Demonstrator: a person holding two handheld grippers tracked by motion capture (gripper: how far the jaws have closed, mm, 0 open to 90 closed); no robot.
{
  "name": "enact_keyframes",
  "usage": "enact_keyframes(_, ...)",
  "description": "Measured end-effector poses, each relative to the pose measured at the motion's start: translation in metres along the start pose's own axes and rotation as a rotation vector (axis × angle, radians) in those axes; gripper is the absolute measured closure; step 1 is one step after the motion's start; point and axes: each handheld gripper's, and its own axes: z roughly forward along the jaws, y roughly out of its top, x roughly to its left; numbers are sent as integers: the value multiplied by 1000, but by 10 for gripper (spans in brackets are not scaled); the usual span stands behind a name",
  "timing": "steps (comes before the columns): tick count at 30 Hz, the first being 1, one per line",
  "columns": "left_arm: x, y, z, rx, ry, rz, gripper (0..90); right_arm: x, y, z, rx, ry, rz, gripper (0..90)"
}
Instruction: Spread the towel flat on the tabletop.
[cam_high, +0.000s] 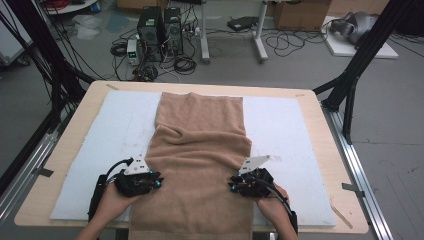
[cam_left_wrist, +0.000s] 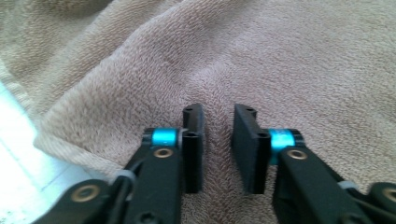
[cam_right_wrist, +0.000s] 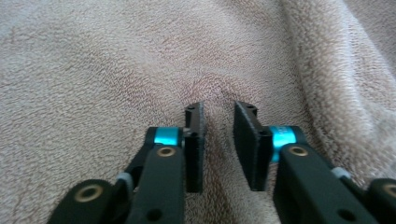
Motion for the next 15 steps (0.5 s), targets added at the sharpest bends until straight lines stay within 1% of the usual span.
enact_keyframes(3, -2, 0, 0, -1, -2, 6, 810, 1, 0, 0, 3, 10, -3, 815)
enact_keyframes(6, -3, -1, -1, -3, -3, 0, 833, 0, 0, 0, 2, 19, -5, 830)
enact_keyframes(7, -3, 0, -1, -1, -4, 6, 839, 1, 1, 0, 4, 18, -8, 837)
enact_keyframes(9, -4, -1, -3, 2, -11, 7, 845, 3, 2, -1, 11, 15, -24, 841)
enact_keyframes(11, -7, -2, -8, 1, -16, 10, 847, 5, 2, -4, 9, 22, -26, 841)
enact_keyframes(12, -9, -2, -11, -8, -17, 11, 847, 6, 1, -5, 2, 27, -28, 841)
enact_keyframes(15, -18, -5, -25, -28, -33, 26, 848, 15, 0, -14, -23, 50, -43, 841)
